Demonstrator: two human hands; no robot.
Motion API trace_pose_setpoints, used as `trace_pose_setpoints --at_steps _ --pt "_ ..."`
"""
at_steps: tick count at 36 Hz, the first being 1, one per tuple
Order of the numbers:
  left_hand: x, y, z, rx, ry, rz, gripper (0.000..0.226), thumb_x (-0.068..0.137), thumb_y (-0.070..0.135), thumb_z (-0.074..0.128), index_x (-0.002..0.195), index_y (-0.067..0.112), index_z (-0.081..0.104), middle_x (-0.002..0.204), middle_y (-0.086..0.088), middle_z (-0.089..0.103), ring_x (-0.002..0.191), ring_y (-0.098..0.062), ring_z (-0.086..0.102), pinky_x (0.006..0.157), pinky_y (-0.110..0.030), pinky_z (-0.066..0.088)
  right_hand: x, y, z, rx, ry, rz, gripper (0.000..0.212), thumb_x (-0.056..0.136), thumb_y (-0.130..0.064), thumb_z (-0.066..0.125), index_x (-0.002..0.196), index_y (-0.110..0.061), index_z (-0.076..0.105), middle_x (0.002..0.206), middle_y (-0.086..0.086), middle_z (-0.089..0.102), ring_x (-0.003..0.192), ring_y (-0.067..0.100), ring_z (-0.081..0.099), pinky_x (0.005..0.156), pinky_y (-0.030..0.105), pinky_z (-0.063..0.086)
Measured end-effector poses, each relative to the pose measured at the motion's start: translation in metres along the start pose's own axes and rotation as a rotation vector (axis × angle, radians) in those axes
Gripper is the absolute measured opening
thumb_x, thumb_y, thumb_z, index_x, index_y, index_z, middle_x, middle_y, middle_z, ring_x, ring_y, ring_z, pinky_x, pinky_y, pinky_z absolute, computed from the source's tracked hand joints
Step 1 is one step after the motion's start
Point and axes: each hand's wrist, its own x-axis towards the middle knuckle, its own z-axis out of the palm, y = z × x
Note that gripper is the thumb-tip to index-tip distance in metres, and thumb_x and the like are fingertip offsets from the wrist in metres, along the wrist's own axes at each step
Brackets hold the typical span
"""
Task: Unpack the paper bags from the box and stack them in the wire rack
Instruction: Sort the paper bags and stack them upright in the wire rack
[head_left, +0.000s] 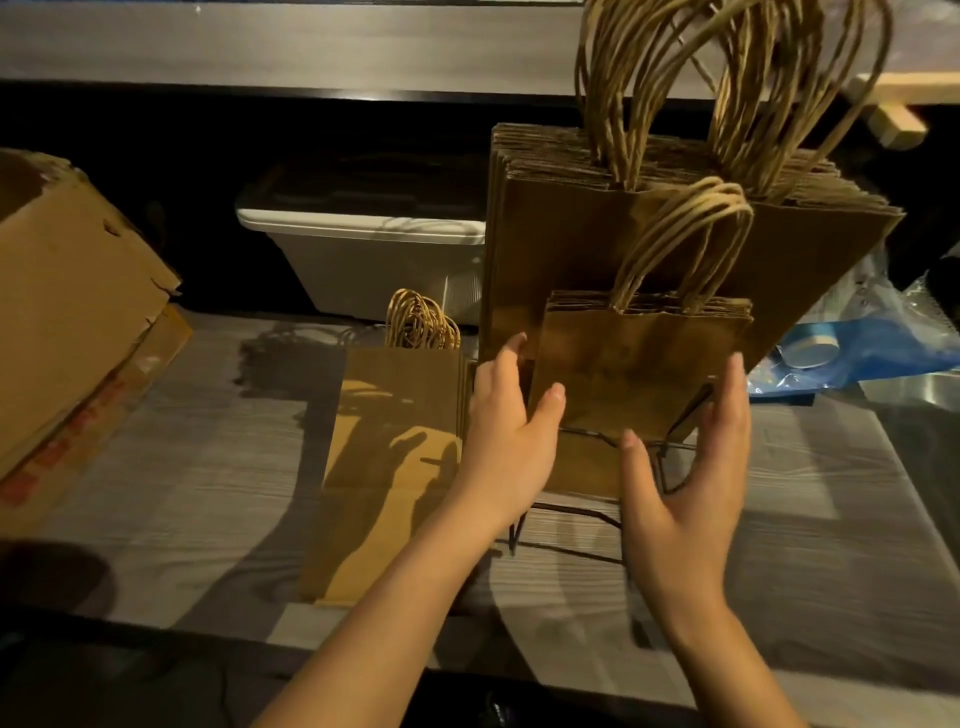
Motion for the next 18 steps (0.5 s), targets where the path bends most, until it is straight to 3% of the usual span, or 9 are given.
trace_pose_setpoints --at_steps 4,9,12,15,18 --pt "-0.002 -0.018 -0.011 0.014 0.026 -0.069 0.046 0.098 0.027 0.046 0.141 0.029 0.032 0.141 0.005 0.033 0.113 0.000 0.033 0.093 -0.021 0.031 -0.012 -0.012 0.009 0.045 -0.133 -0.097 0.065 0.086 -0.019 0.052 0.145 -0.009 0.026 0.152 0.007 0.031 0.142 0.015 0.027 0.115 0.031 0.025" --pt "-0.002 -0.050 -0.038 0.064 0.115 -0.200 0.048 0.097 0.021 0.049 0.142 0.026 0.034 0.139 0.002 0.041 0.110 -0.003 0.039 0.089 -0.023 0.032 -0.023 -0.030 0.026 0.158 -0.378 -0.058 0.056 0.087 -0.021 0.053 0.140 -0.020 0.035 0.145 -0.005 0.041 0.135 0.002 0.035 0.110 0.019 0.030" --pt "-0.008 -0.067 -0.057 0.100 0.173 -0.259 0.046 0.096 0.016 0.050 0.138 0.029 0.040 0.139 0.001 0.045 0.119 -0.010 0.044 0.097 -0.028 0.037 -0.029 -0.040 0.039 0.119 -0.568 -0.017 0.062 0.088 -0.020 0.058 0.140 -0.033 0.026 0.150 -0.011 0.030 0.137 -0.009 0.022 0.107 0.004 0.016" --pt "-0.017 -0.081 -0.075 0.191 0.252 -0.306 0.044 0.095 0.015 0.051 0.138 0.024 0.043 0.130 0.001 0.048 0.112 -0.009 0.050 0.093 -0.025 0.037 -0.038 -0.043 0.056 0.080 -0.792 0.052 0.069 0.092 -0.023 0.058 0.138 -0.045 0.012 0.154 -0.021 0.010 0.134 -0.020 0.003 0.099 -0.006 0.003" --pt "-0.025 -0.099 -0.089 0.286 0.292 -0.378 0.046 0.095 0.019 0.051 0.140 0.021 0.041 0.142 -0.005 0.040 0.129 -0.024 0.041 0.105 -0.032 0.035 -0.049 -0.037 0.073 0.020 -0.925 0.136 0.074 0.093 -0.027 0.057 0.148 -0.035 0.009 0.157 -0.018 -0.004 0.139 -0.009 -0.006 0.098 -0.004 -0.006"
